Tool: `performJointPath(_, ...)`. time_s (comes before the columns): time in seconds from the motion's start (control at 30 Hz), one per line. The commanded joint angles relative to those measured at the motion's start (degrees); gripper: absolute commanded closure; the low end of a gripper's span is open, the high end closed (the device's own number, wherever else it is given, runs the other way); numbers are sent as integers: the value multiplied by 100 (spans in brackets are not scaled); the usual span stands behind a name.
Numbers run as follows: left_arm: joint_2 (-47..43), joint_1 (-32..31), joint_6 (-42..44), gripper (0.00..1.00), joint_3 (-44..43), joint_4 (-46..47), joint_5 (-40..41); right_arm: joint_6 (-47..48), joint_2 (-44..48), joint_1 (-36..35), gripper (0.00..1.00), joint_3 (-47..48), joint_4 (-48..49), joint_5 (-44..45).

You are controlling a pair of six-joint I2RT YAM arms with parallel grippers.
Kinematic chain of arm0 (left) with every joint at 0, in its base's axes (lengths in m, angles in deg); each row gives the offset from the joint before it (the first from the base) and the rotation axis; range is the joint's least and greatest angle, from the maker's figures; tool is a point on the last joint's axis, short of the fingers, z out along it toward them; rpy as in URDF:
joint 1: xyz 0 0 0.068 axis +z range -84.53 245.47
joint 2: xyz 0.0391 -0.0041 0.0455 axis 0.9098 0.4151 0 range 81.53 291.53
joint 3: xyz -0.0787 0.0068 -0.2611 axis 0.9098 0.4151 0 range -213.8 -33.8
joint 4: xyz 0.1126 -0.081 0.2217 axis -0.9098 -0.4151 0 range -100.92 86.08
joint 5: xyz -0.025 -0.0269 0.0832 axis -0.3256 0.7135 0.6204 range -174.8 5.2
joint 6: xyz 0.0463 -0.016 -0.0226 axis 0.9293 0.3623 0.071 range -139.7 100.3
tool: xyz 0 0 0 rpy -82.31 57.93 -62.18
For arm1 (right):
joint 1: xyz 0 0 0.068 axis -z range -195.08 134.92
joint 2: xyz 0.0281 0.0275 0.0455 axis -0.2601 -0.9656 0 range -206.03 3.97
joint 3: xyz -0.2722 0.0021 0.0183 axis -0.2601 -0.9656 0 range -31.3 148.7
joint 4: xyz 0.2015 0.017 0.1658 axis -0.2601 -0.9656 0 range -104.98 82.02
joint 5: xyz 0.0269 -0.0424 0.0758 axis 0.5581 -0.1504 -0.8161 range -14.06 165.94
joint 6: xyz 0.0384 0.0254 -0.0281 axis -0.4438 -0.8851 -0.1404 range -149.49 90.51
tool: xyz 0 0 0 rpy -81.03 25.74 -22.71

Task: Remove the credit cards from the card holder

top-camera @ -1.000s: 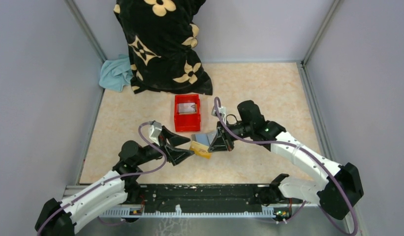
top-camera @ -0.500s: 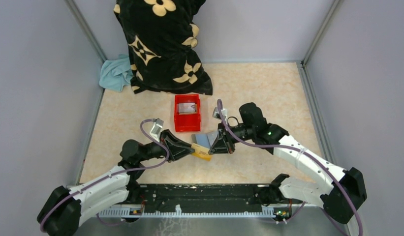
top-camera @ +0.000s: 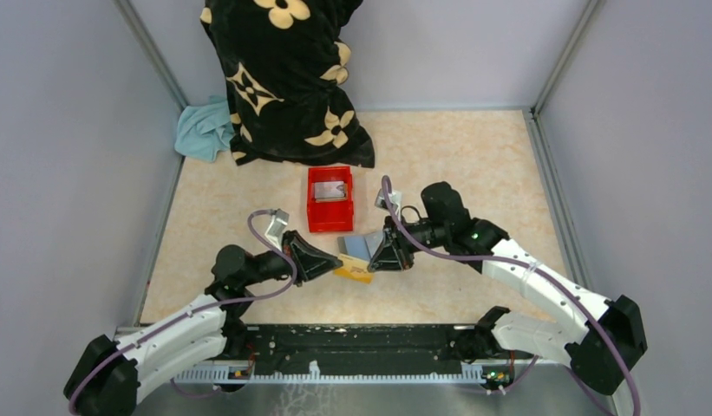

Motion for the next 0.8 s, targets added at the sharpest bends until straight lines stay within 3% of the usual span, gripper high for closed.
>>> performJointPath(0.0,-115,26,244,100,-256,-690,605,-126,329,-16,81,8,365,925)
performJointPath(0.07,-112,50,261,100,-380,-1083,1037,-298,540,-8,81,-41,461,1721)
performJointPath(0.23,104,204,294,100,-749,-1464,1510,-537,1016,83,55,-120,518,3126)
performJointPath(0.37,426,455,651,100,-1415,-2088,2070,-672,1091,133,53,-168,361,4010)
performJointPath(0.6,1734,1282,1064,100,-2650,-2831,2331,-739,709,177,54,-302,478,3947)
performJointPath(0.77,2773,1969,1085,100,-3427,-2949,1808,-737,267,264,57,-210,692,3690)
